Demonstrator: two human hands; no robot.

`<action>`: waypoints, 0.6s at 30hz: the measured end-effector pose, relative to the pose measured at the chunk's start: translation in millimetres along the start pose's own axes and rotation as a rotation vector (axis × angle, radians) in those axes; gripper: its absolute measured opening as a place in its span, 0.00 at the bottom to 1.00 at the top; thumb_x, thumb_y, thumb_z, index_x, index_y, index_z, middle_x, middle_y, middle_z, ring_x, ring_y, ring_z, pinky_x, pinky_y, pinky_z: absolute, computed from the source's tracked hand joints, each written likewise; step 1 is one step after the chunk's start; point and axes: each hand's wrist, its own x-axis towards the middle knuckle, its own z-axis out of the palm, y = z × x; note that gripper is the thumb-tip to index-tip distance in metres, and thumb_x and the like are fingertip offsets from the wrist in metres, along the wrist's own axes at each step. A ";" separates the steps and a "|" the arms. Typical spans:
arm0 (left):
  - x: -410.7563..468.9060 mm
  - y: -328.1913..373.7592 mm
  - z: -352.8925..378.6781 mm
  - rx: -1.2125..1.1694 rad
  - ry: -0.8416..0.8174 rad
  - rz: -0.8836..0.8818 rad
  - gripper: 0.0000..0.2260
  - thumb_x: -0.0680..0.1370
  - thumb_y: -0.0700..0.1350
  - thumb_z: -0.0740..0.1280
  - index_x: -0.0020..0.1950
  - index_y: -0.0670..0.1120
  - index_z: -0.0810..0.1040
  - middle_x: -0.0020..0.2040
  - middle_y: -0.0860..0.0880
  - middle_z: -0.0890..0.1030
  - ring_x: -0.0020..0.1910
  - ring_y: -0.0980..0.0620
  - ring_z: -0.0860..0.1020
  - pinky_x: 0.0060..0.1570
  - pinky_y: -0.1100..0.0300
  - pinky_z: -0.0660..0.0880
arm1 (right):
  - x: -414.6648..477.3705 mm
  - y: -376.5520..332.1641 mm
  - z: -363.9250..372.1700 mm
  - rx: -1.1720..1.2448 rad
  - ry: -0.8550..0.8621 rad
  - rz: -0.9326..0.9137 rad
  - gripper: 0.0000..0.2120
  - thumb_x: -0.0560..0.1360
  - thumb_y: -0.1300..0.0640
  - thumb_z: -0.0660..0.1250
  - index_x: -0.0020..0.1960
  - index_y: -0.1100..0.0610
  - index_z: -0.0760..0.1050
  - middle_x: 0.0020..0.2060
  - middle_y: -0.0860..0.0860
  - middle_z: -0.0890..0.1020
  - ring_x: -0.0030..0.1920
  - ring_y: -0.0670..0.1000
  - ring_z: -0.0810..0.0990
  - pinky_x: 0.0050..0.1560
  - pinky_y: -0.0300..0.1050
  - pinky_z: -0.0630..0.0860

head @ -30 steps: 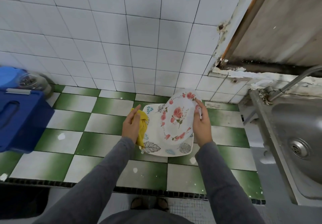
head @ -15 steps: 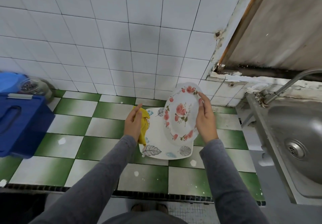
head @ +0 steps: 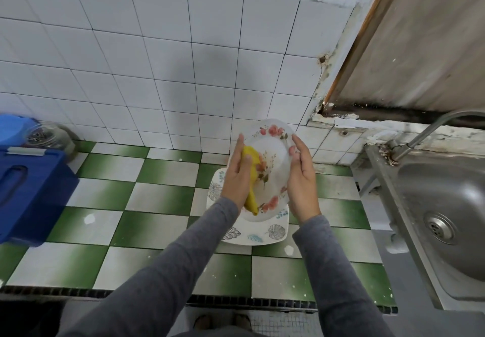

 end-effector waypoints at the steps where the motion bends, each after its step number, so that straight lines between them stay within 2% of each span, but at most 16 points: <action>1: -4.8 1.7 10.8 0.032 -0.058 0.009 0.22 0.85 0.55 0.55 0.77 0.68 0.53 0.77 0.61 0.58 0.74 0.54 0.61 0.71 0.53 0.68 | -2.4 -2.7 4.1 0.068 -0.017 0.021 0.14 0.85 0.48 0.57 0.67 0.36 0.74 0.70 0.45 0.75 0.70 0.49 0.74 0.70 0.58 0.72; 3: -14.3 0.6 31.9 0.127 -0.148 0.080 0.27 0.85 0.57 0.51 0.80 0.61 0.42 0.74 0.71 0.47 0.77 0.58 0.50 0.78 0.48 0.56 | -7.2 -9.7 11.2 0.149 -0.058 0.071 0.15 0.85 0.48 0.57 0.66 0.33 0.74 0.71 0.46 0.74 0.70 0.50 0.74 0.70 0.59 0.72; 4: -16.3 -3.1 38.0 0.191 -0.158 0.131 0.28 0.84 0.60 0.50 0.81 0.58 0.40 0.75 0.72 0.44 0.78 0.61 0.45 0.79 0.46 0.49 | -9.3 -13.5 13.3 0.165 -0.078 0.088 0.15 0.85 0.48 0.56 0.65 0.32 0.75 0.71 0.46 0.73 0.71 0.50 0.74 0.70 0.59 0.72; 6: -8.5 -11.1 38.7 0.381 -0.131 0.270 0.33 0.81 0.65 0.46 0.82 0.52 0.42 0.80 0.61 0.42 0.80 0.58 0.41 0.79 0.45 0.44 | -12.9 -20.0 14.9 0.236 -0.133 0.099 0.16 0.85 0.50 0.56 0.65 0.33 0.75 0.71 0.47 0.73 0.71 0.51 0.73 0.71 0.59 0.71; 8: 15.8 -12.2 29.4 0.506 -0.042 0.353 0.33 0.81 0.63 0.46 0.82 0.47 0.47 0.82 0.51 0.45 0.81 0.53 0.44 0.79 0.45 0.45 | -18.3 -25.2 15.7 0.331 -0.196 0.103 0.16 0.85 0.53 0.56 0.68 0.39 0.75 0.72 0.50 0.74 0.71 0.52 0.74 0.72 0.59 0.70; 9: 27.5 -3.7 25.1 0.509 0.010 0.336 0.33 0.81 0.61 0.46 0.82 0.47 0.49 0.82 0.50 0.46 0.81 0.52 0.44 0.79 0.46 0.45 | -21.9 -27.6 16.5 0.362 -0.223 0.105 0.16 0.85 0.53 0.55 0.68 0.42 0.74 0.72 0.50 0.74 0.70 0.52 0.75 0.72 0.59 0.70; 12: 52.9 13.8 15.0 0.517 0.077 0.284 0.33 0.79 0.61 0.43 0.80 0.47 0.45 0.81 0.51 0.44 0.80 0.54 0.41 0.79 0.48 0.40 | -26.4 -32.2 21.6 0.373 -0.265 0.086 0.16 0.84 0.53 0.55 0.69 0.43 0.73 0.72 0.51 0.73 0.70 0.52 0.75 0.73 0.59 0.69; 15: 34.6 16.8 20.1 0.528 0.016 0.375 0.34 0.79 0.63 0.42 0.81 0.46 0.46 0.80 0.55 0.42 0.80 0.52 0.41 0.79 0.49 0.41 | -18.4 -39.7 26.6 0.341 -0.245 0.072 0.16 0.84 0.52 0.56 0.67 0.40 0.75 0.72 0.52 0.74 0.71 0.53 0.74 0.72 0.59 0.69; 18: 11.0 4.5 22.9 0.551 -0.096 0.530 0.30 0.83 0.60 0.42 0.82 0.45 0.48 0.82 0.51 0.42 0.80 0.53 0.41 0.79 0.44 0.45 | -11.1 -42.7 27.3 0.319 -0.234 0.069 0.17 0.86 0.54 0.53 0.67 0.40 0.75 0.71 0.51 0.75 0.70 0.52 0.74 0.73 0.57 0.70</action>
